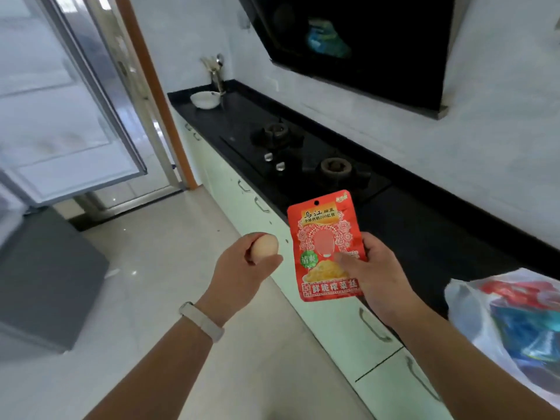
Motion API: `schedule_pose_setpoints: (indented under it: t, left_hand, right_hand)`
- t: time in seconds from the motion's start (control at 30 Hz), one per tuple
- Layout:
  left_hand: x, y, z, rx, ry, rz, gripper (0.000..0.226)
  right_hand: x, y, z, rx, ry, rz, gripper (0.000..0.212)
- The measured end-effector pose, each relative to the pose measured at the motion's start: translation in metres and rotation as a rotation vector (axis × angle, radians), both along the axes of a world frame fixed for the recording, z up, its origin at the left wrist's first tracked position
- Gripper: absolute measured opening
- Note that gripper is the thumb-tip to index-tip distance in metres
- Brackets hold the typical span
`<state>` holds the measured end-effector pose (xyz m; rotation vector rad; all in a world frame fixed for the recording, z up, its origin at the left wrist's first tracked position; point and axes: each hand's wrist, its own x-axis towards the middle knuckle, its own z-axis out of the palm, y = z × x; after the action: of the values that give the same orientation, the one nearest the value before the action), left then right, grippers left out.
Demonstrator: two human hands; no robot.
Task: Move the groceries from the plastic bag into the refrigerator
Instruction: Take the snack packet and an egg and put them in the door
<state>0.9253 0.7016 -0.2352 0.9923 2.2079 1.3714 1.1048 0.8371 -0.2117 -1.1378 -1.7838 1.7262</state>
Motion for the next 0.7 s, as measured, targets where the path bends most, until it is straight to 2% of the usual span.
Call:
schedule_pose_setpoints:
  t: [0.4, 0.7]
  left_hand:
    - [-0.101, -0.13, -0.001, 0.04, -0.108, 0.414, 0.036]
    - [-0.159, -0.175, -0.008, -0.011, -0.126, 0.664, 0.036]
  right_hand:
    - [-0.16, -0.07, -0.004, -0.052, 0.073, 0.359, 0.027]
    - [-0.278, -0.091, -0.018, -0.067, 0.121, 0.61, 0.024]
